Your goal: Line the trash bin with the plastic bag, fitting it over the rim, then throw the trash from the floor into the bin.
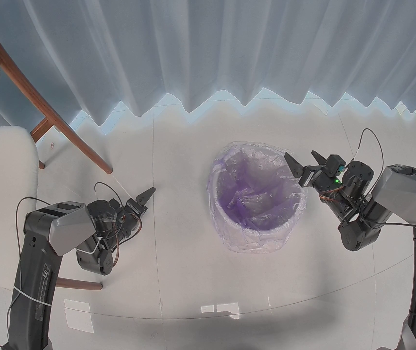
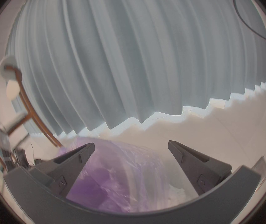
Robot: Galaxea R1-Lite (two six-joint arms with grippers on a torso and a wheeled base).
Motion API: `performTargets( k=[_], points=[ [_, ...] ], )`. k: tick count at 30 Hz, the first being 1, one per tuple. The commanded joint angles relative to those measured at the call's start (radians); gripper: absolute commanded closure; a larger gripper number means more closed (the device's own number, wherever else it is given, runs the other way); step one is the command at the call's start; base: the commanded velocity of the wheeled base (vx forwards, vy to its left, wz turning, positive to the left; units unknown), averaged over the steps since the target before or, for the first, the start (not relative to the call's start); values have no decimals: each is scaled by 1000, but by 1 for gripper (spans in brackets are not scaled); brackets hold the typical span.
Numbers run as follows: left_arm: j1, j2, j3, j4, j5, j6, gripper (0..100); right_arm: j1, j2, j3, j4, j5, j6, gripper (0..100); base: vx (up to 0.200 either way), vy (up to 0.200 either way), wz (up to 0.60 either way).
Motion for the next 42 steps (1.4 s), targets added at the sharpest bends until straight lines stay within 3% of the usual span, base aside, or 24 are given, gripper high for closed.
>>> performTargets(
  k=[1, 8, 10, 15, 18, 20, 24, 25, 31, 34, 42],
  points=[
    [-1, 0, 2, -1, 1, 0, 0, -15, -61, 23, -44, -3, 179, 0, 0, 0, 0],
    [-35, -12, 32, -2, -24, 1, 0, -54, -372, 380, -43, 0, 628, 0, 0, 0, 0],
    [-49, -25, 62, -2, -45, 6, 0, -54, -451, 494, -41, 0, 682, 0, 0, 0, 0],
    [-81, -52, 132, -2, -79, 102, 0, -61, -538, 773, -46, -6, 694, 0, 0, 0, 0],
    [-90, -55, 143, -2, -79, 130, 0, -73, -540, 810, -46, -8, 697, 0, 0, 0, 0],
    [-125, -94, 201, -2, -74, 204, 0, -166, -575, 905, -47, -2, 711, 0, 0, 0, 0],
    [-173, -138, 256, -2, -76, 291, 0, -222, -619, 945, -46, 20, 755, 0, 0, 0, 0],
    [-208, -160, 272, -1, -79, 317, 0, -245, -636, 968, -46, 57, 755, 0, 0, 0, 0],
    [-268, -207, 151, 65, -114, 311, 0, -271, -708, 1008, -41, 90, 769, 0, 0, 0, 0],
    [-245, -253, 78, 159, -120, 296, 0, -275, -718, 1008, -44, 90, 794, 0, 0, 0, 0],
    [-196, -249, 39, 159, -129, 265, 0, -275, -751, 1008, -44, 89, 794, 0, 0, 0, 0]
  ],
)
